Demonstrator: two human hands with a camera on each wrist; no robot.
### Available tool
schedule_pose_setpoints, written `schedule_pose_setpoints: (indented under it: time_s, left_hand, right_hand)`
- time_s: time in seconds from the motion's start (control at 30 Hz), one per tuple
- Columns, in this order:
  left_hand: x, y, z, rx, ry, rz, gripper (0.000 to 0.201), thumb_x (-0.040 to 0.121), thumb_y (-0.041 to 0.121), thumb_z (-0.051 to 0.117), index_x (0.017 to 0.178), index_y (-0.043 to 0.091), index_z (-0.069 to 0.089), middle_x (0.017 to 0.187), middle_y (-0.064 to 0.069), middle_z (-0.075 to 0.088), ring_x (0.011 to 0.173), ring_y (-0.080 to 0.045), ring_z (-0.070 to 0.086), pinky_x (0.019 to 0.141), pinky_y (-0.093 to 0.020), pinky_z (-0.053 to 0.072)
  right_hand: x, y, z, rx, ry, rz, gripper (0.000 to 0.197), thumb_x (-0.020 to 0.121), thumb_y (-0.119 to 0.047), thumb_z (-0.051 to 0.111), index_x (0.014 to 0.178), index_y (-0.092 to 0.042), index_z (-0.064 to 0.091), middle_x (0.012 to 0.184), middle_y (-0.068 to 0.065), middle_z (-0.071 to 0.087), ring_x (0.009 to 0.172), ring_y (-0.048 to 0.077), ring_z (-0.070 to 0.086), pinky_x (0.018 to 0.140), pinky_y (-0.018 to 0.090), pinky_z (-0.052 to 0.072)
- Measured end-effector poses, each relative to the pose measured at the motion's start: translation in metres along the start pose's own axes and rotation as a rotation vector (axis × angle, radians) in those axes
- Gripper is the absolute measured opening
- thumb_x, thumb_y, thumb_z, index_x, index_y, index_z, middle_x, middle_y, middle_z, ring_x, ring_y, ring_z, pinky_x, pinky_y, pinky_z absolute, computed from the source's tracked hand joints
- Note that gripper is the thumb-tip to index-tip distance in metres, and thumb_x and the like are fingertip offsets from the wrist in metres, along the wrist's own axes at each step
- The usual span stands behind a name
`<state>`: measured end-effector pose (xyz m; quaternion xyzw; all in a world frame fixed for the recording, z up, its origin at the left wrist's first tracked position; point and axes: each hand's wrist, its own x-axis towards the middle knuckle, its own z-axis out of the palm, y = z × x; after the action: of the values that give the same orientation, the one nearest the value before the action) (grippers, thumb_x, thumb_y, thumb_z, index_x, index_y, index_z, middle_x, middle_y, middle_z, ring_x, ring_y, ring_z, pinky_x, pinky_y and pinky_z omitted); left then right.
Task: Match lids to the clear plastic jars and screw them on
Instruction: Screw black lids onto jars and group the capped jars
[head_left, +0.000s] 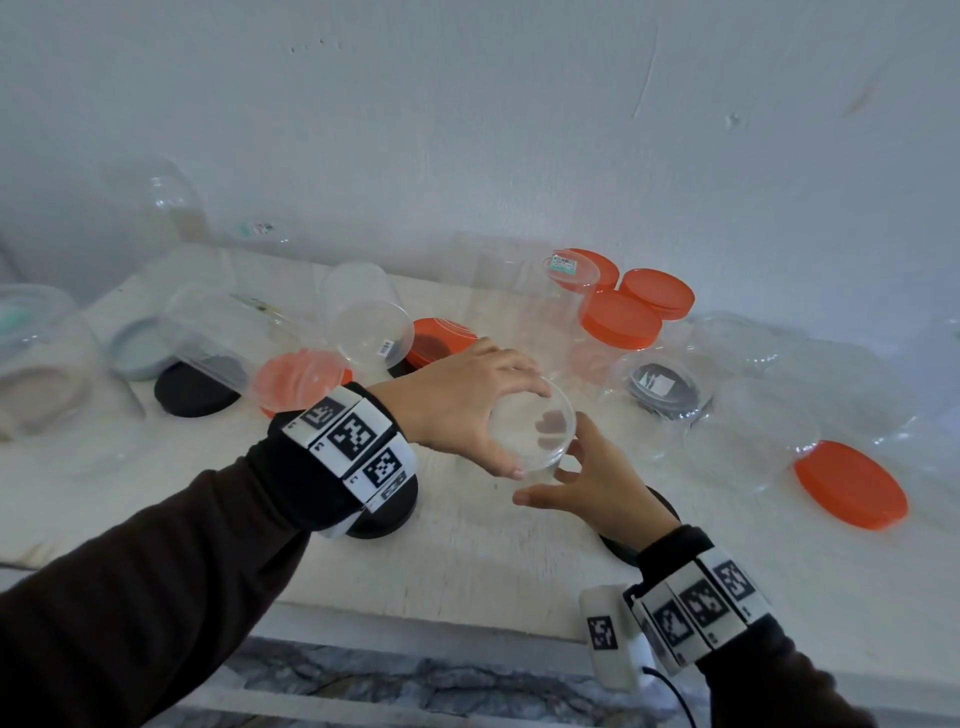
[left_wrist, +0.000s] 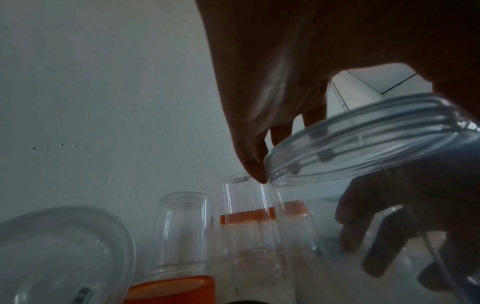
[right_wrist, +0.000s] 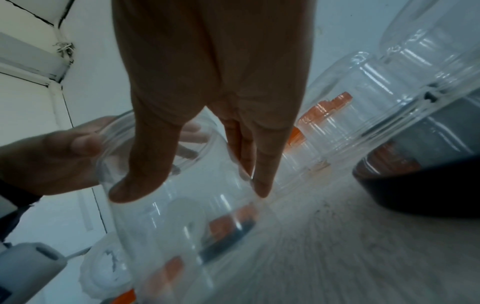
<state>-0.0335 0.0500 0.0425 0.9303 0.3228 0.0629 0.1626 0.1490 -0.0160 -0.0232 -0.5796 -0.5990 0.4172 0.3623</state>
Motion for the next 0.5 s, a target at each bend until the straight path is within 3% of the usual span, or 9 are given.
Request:
schedule_pose_setpoints:
  time_s: [0.1,0.23,0.3,0.37,0.43,0.5]
  left_hand:
    - [-0.004,-0.001,0.004,-0.077,0.018,-0.006,0.085,0.068,0.045,0.077,0.14,0.029,0.034,0.149,0.01,0.025,0.131,-0.009,0.019,0.105,-0.023,0.017]
    - [-0.018,-0.008,0.021,-0.454,0.126,-0.083,0.113,0.059,0.041,0.083,0.146,0.031,0.012,0.153,0.013,0.01,0.138,-0.002,0.012,0.113,-0.027,0.016]
    - [-0.024,-0.014,0.032,-0.635,0.169,-0.166,0.118,0.059,0.03,0.086,0.146,0.03,0.007,0.152,0.011,0.014,0.136,-0.003,0.019,0.111,-0.025,0.022]
    - [-0.026,-0.02,0.041,-0.795,0.163,-0.218,0.117,0.061,0.018,0.085,0.146,0.028,0.005,0.149,0.009,0.02,0.134,-0.005,0.027,0.104,-0.016,0.03]
    - [-0.025,-0.024,0.047,-0.883,0.151,-0.236,0.114,0.063,0.013,0.084,0.146,0.026,0.008,0.145,0.008,0.026,0.132,-0.008,0.032,0.097,-0.011,0.035]
    - [-0.024,-0.028,0.049,-0.916,0.152,-0.226,0.111,0.058,0.02,0.087,0.144,0.025,0.017,0.141,0.009,0.033,0.131,-0.008,0.035,0.099,-0.017,0.038]
  right_hand:
    - [0.0,0.001,-0.001,-0.022,-0.032,0.01,0.083,0.056,-0.022,0.088,0.122,-0.027,0.038,0.128,-0.007,0.046,0.119,0.009,0.046,0.088,0.02,0.046]
    - [-0.002,-0.016,-0.022,-0.155,-0.16,0.031,0.104,0.049,-0.038,0.084,0.134,-0.024,0.026,0.139,-0.005,0.033,0.124,0.01,0.04,0.098,0.024,0.038]
    - [-0.002,-0.036,-0.039,-0.232,-0.126,-0.01,0.106,0.047,-0.043,0.079,0.137,-0.023,0.027,0.14,-0.006,0.031,0.123,0.01,0.04,0.101,0.029,0.038]
    - [0.001,-0.059,-0.051,-0.351,-0.136,-0.06,0.095,0.053,-0.042,0.079,0.133,-0.029,0.031,0.138,-0.008,0.032,0.122,0.008,0.04,0.103,0.031,0.038]
    - [0.005,-0.079,-0.054,-0.495,-0.227,-0.109,0.088,0.061,-0.037,0.081,0.135,-0.03,0.032,0.137,-0.012,0.031,0.123,0.006,0.038,0.102,0.026,0.036]
    - [0.012,-0.096,-0.048,-0.661,-0.356,-0.169,0.086,0.068,-0.032,0.08,0.138,-0.031,0.031,0.137,-0.014,0.029,0.123,0.004,0.034,0.098,0.017,0.029]
